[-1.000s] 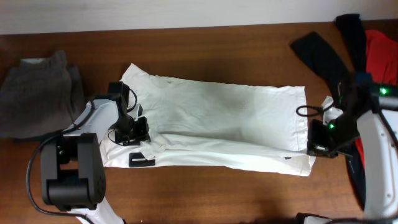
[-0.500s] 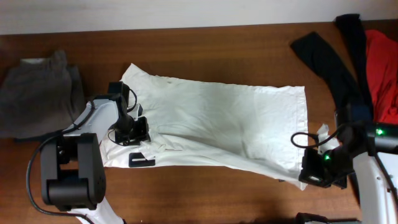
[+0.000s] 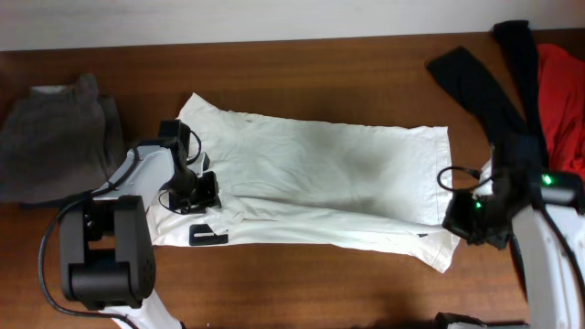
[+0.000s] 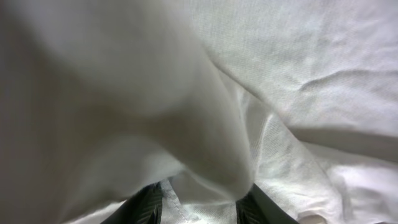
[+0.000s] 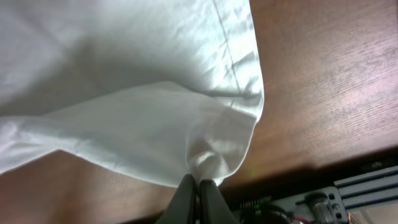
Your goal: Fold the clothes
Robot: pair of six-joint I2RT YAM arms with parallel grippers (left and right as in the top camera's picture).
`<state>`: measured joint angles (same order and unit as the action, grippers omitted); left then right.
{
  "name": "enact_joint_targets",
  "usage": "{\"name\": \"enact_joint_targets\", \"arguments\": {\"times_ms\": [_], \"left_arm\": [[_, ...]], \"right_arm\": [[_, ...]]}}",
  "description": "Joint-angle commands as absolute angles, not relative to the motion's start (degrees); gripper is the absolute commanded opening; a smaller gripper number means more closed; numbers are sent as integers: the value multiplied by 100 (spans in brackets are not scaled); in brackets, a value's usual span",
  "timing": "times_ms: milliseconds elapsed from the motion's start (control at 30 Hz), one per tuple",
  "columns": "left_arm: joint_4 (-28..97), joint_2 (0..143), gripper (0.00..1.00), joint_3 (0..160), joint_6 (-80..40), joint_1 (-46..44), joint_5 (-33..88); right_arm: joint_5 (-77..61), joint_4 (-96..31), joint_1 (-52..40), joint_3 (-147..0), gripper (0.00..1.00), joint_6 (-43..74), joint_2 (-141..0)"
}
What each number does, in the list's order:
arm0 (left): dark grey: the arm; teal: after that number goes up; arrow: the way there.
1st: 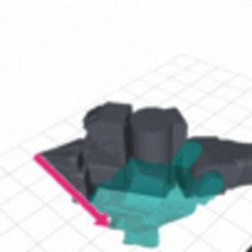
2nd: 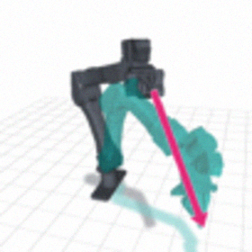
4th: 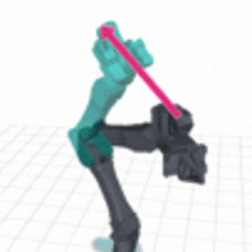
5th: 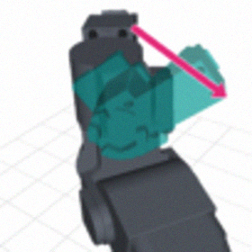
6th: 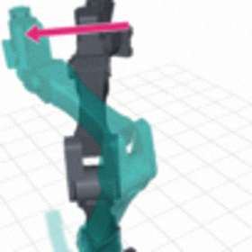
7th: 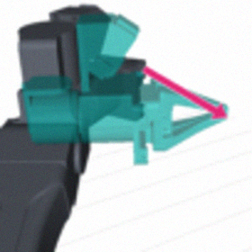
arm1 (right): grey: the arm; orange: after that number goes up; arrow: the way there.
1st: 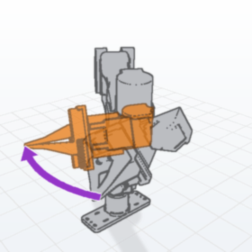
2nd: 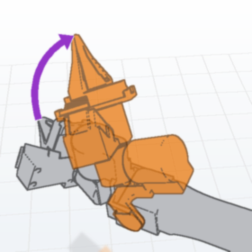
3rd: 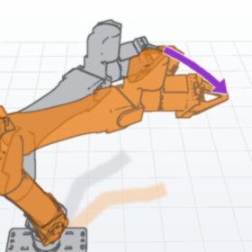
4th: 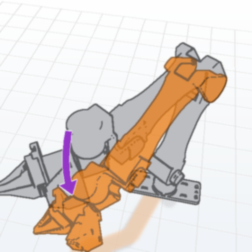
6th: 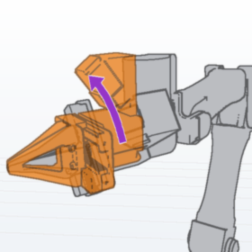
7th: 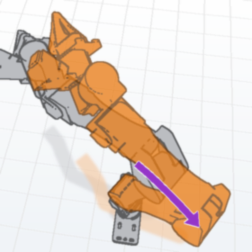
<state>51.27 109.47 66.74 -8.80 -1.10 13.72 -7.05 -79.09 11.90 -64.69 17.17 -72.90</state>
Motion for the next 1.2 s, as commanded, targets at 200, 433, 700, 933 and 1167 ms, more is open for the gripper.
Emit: {"name": "enact_joint_targets", "arguments": {"times_ms": [200, 433, 700, 933, 1167], "left_arm": [[4864, 11373, 39, 6530, -825, -134, 1374], [4862, 11373, 39, 6530, -825, -134, 1374], [4862, 11373, 39, 6530, -825, -134, 1374], [4869, 11373, 39, 6530, -825, -134, 1374], [5129, 11373, 39, 6528, -825, -134, 1369]], "right_arm": [[-482, -6595, 1168, -6469, 4, 1680, -9072], [-58, -6055, 1168, -6469, 4, 1682, -9865], [377, -5596, 1168, -6466, 14, 1682, -10154], [344, -5618, 1168, -6466, 26, 1682, -10154], [-373, -5861, 1164, -6473, 25, 1214, -10151]]}}
